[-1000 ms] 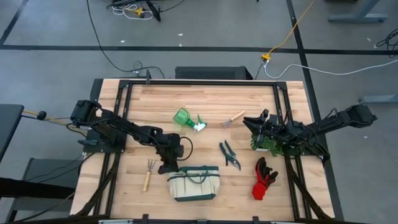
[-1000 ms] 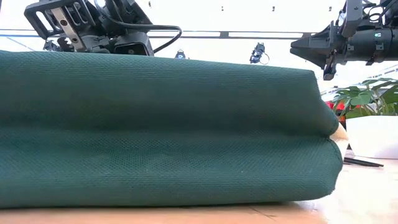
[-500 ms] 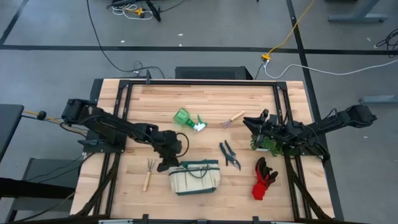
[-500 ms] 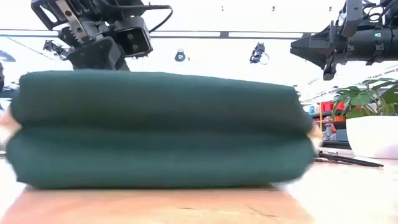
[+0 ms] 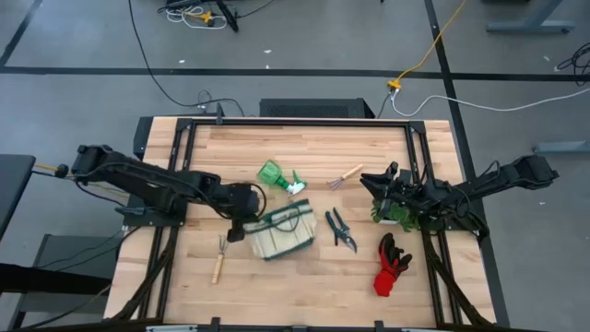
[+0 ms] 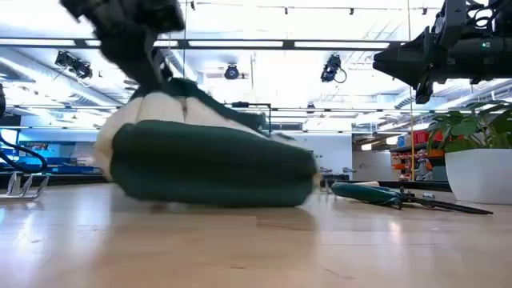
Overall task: Pick & Place Garden tools in Gardening bag
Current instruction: Prepare the gardening bag
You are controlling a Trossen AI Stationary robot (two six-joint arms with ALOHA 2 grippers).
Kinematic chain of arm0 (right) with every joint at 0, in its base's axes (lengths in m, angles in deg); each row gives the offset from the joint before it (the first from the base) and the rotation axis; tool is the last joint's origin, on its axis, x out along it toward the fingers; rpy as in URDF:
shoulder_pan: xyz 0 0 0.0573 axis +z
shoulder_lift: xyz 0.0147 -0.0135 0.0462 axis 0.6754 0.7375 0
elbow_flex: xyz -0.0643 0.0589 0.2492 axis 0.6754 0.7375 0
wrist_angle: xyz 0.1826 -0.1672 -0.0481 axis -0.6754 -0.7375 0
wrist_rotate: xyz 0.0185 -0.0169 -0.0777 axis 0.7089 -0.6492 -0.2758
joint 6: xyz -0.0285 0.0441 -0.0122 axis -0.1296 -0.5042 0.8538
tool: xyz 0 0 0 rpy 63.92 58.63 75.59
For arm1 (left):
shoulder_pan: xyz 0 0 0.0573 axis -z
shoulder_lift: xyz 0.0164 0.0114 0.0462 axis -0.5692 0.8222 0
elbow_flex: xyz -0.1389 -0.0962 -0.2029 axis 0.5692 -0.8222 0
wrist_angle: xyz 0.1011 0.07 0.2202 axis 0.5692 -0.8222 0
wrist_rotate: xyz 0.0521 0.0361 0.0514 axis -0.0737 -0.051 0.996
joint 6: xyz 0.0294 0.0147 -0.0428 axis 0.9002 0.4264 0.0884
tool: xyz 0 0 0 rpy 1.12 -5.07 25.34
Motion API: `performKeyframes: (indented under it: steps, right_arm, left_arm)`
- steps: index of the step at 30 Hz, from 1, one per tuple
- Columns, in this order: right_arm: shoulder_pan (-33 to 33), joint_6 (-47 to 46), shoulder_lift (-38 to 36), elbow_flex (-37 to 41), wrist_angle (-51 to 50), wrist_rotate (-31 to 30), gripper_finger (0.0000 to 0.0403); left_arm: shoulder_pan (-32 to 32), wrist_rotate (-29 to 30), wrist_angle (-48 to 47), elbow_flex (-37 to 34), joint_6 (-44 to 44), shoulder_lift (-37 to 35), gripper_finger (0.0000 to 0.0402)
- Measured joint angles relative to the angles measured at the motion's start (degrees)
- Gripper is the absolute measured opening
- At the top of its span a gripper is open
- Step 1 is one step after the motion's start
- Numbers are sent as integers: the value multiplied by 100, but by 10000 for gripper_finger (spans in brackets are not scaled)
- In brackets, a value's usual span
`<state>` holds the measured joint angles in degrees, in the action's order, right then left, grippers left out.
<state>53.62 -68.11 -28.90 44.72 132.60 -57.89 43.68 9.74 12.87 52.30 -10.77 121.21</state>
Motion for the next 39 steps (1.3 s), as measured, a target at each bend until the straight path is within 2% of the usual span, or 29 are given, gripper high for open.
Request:
performKeyframes:
  steps: [3, 6, 10, 15, 22, 32, 39]
  right_arm:
    - [0, 0, 9, 2, -3, 0, 82]
    - [0, -2, 11, 0, 1, 0, 82]
    - [0, -100, 11, 2, -1, 2, 82]
    - [0, -151, 11, 2, -1, 0, 82]
    - [0, -149, 11, 0, -3, 0, 82]
    - [0, -170, 11, 1, -18, 0, 82]
    - [-2, -593, 20, 2, -40, 39, 82]
  left_arm:
    - [23, 487, -627, 636, 363, 79, 3]
    - [25, 829, -843, 1159, 695, 101, 3]
    - [25, 1149, -954, 1472, 1023, 101, 3]
    - [88, 1180, -1053, 1510, 1117, 241, 3]
    - [491, 1182, -1185, 1546, 1120, 996, 3]
    - [1127, 1153, -1491, 2436, 1125, 2082, 3]
    - [1448, 1102, -1602, 2674, 1181, 2542, 3]
